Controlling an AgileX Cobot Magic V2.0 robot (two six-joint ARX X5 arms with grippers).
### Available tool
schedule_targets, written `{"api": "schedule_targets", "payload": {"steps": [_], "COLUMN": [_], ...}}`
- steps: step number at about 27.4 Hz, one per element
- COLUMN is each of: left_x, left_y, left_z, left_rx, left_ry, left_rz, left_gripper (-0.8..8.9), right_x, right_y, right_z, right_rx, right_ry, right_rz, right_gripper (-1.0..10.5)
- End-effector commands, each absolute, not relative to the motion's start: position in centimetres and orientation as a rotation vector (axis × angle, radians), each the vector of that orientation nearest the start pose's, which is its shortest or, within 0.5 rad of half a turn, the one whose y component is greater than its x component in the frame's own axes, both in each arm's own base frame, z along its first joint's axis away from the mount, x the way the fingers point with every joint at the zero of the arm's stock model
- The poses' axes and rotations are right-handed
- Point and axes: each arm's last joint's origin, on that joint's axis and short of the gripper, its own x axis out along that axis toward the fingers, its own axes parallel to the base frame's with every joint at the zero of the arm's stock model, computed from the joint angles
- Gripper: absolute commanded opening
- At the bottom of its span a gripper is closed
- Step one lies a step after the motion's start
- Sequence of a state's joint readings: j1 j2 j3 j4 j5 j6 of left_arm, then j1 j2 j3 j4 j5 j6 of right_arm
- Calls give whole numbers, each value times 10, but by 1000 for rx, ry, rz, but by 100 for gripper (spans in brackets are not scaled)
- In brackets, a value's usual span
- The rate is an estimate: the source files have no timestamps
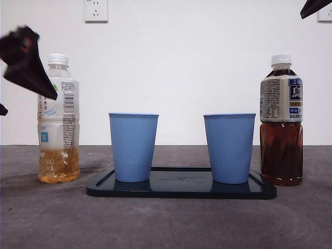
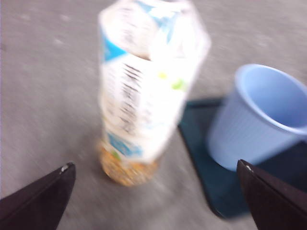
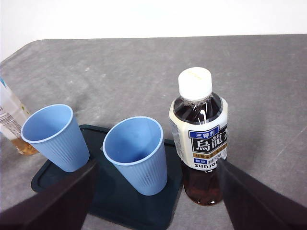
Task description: Pour the drink into the cup
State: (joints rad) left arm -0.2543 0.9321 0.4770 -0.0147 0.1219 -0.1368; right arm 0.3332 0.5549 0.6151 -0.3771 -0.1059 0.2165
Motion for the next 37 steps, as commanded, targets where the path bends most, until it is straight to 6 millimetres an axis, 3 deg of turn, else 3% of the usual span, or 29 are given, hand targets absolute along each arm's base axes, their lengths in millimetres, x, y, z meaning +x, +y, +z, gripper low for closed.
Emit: {"api": "schedule_targets", "payload": {"steps": [1,12,29,37], "left_x": [198,229,257,258], "left_y": [-56,-64,-72,-72], "left_z": [212,184,152,151], "left_rx": [-56,-6,-3,-3], "left_ry": [476,479,431,424], "left_rz": [-311,-319,-322,-318], "left_gripper": [629,626,614,343], "right_x": [120,122,122,122], "right_y": [46,46,46,46], "right_z": [291,295,295,296], "right_rx": [161,145,138,134], "right_ry": [344,295,286,285], "right_rz": [411,420,421,420], "right_gripper": [392,391,391,391]}}
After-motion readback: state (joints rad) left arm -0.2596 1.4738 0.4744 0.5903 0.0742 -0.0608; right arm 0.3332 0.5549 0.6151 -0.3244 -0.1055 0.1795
